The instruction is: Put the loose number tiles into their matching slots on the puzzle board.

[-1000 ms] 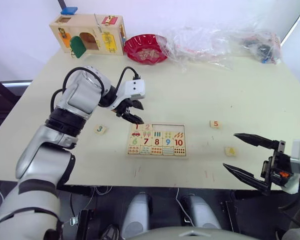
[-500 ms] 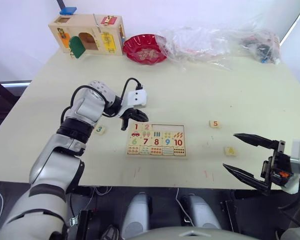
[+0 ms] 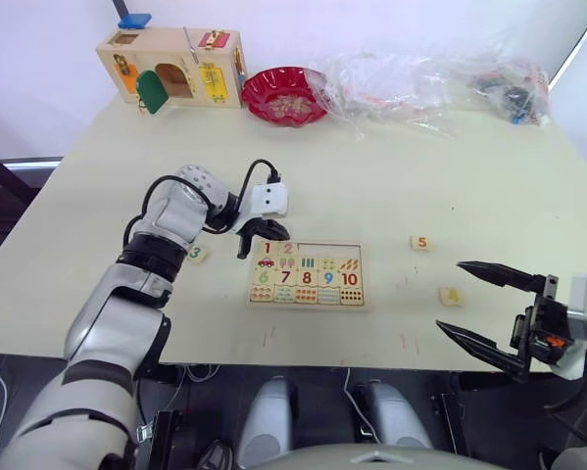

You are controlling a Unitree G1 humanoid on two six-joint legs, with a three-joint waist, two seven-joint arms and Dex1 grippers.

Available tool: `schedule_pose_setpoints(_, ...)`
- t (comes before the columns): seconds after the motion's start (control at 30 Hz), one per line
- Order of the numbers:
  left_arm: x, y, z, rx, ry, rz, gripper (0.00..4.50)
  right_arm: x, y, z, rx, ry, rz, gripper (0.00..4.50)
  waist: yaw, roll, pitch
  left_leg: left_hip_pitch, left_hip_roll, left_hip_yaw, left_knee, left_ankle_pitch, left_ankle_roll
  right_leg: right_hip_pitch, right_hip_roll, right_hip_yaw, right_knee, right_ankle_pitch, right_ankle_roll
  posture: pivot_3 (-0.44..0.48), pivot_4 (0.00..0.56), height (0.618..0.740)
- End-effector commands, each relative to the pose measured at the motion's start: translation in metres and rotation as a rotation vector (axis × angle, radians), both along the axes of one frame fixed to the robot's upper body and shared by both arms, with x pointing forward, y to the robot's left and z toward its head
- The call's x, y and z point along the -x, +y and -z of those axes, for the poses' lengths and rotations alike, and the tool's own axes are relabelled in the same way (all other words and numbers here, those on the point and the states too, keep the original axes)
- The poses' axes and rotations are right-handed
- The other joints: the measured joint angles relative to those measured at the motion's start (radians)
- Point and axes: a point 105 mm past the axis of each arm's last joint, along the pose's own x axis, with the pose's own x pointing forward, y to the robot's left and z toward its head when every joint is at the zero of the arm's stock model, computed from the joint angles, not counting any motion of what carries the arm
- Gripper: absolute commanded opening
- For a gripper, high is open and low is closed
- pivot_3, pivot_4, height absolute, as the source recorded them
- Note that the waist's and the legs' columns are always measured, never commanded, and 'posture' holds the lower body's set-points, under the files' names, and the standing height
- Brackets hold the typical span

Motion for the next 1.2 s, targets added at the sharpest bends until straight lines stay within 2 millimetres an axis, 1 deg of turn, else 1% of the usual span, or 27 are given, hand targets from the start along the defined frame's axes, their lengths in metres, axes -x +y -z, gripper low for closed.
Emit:
schedule_pose_setpoints(0.03,0.000,-0.001,-0.002,-0.006,-0.018,0.020,0.02,0.003,0.003,-0.008,-0.001,-0.039,-0.008,4.50,0.000,0.000,0.000,0.000,0.000,0.000,0.000,0.000,0.000,0.000,0.000,0.000,0.000,0.000,0.000,0.000,0.150,0.740)
schedule_pose_setpoints(0.43,0.005,-0.001,0.003,-0.025,-0.005,0.040,0.02,0.003,0.002,-0.007,0.000,-0.038,-0.007,4.50,0.000,0.000,0.000,0.000,0.000,0.000,0.000,0.000,0.000,0.000,0.000,0.000,0.000,0.000,0.000,0.000,0.150,0.740)
schedule_pose_setpoints(0.53,0.000,0.000,0.000,-0.013,-0.026,0.013,0.02,0.003,0.002,-0.007,0.000,-0.039,-0.006,4.50,0.000,0.000,0.000,0.000,0.000,0.000,0.000,0.000,0.000,0.000,0.000,0.000,0.000,0.000,0.000,0.000,0.150,0.740)
schedule_pose_setpoints(0.6,-0.003,0.001,-0.006,0.019,-0.043,-0.013,0.02,0.003,0.003,-0.008,-0.001,-0.041,-0.006,4.50,0.000,0.000,0.000,0.000,0.000,0.000,0.000,0.000,0.000,0.000,0.000,0.000,0.000,0.000,0.000,0.000,0.150,0.740)
schedule_pose_setpoints(0.67,-0.004,0.003,-0.013,0.090,-0.048,-0.048,0.02,0.001,0.003,-0.008,-0.015,-0.044,0.010,4.50,0.000,0.000,0.000,0.000,0.000,0.000,0.000,0.000,0.000,0.000,0.000,0.000,0.000,0.000,0.000,0.000,0.150,0.740)
schedule_pose_setpoints(0.8,-0.003,0.013,-0.034,0.297,-0.067,-0.168,0.02,-0.007,0.007,-0.008,-0.062,-0.049,0.071,4.50,-0.006,0.000,0.000,0.000,0.001,0.000,0.000,0.000,0.000,0.000,0.000,0.000,0.000,0.000,0.000,0.000,0.150,0.740)
schedule_pose_setpoints(0.87,-0.002,0.014,-0.041,0.372,-0.084,-0.223,0.02,-0.011,0.005,-0.009,-0.090,-0.041,0.102,4.50,-0.007,0.000,0.000,0.001,0.001,0.000,0.000,0.000,0.000,0.000,0.000,0.000,0.001,0.000,0.000,0.000,0.150,0.740)
schedule_pose_setpoints(0.93,-0.004,0.017,-0.044,0.449,-0.103,-0.319,0.02,-0.018,0.002,-0.010,-0.118,-0.060,0.138,4.50,-0.005,0.000,0.000,0.000,0.001,0.000,0.000,0.000,0.000,0.000,0.000,0.000,0.001,0.000,0.000,0.000,0.150,0.740)
schedule_pose_setpoints(1.0,-0.009,0.028,-0.048,0.550,-0.129,-0.454,0.02,-0.030,0.003,-0.008,-0.133,-0.081,0.185,4.50,-0.003,0.000,0.000,0.001,0.001,0.000,0.000,0.000,0.000,0.000,0.000,0.000,0.001,0.000,0.000,0.000,0.150,0.740)
schedule_pose_setpoints(1.03,-0.010,0.028,-0.049,0.584,-0.134,-0.496,0.02,-0.034,0.001,-0.006,-0.137,-0.086,0.206,4.50,-0.003,-0.001,-0.001,0.001,0.001,0.000,0.000,0.000,0.000,0.001,0.000,0.000,0.001,0.000,0.000,0.000,0.150,0.740)
schedule_pose_setpoints(1.1,-0.012,0.041,-0.056,0.731,-0.208,-0.650,0.02,-0.052,0.001,-0.005,-0.155,-0.133,0.286,4.50,-0.004,-0.001,-0.001,0.001,0.001,0.000,0.000,0.000,0.000,0.001,0.000,0.000,0.000,0.000,0.000,0.000,0.150,0.740)
schedule_pose_setpoints(1.13,-0.011,0.048,-0.058,0.774,-0.230,-0.710,0.02,-0.059,0.002,-0.006,-0.166,-0.155,0.315,4.50,-0.003,-0.001,-0.001,0.001,0.001,0.000,0.000,0.000,0.000,0.001,0.000,0.000,0.000,0.001,0.000,0.000,0.150,0.740)
schedule_pose_setpoints(1.2,-0.008,0.054,-0.058,0.822,-0.283,-0.787,0.02,-0.071,0.002,-0.006,-0.189,-0.176,0.355,4.50,-0.005,-0.001,-0.001,0.001,0.001,0.001,0.000,0.000,0.000,0.000,0.000,0.000,0.001,0.001,0.000,0.000,0.150,0.740)
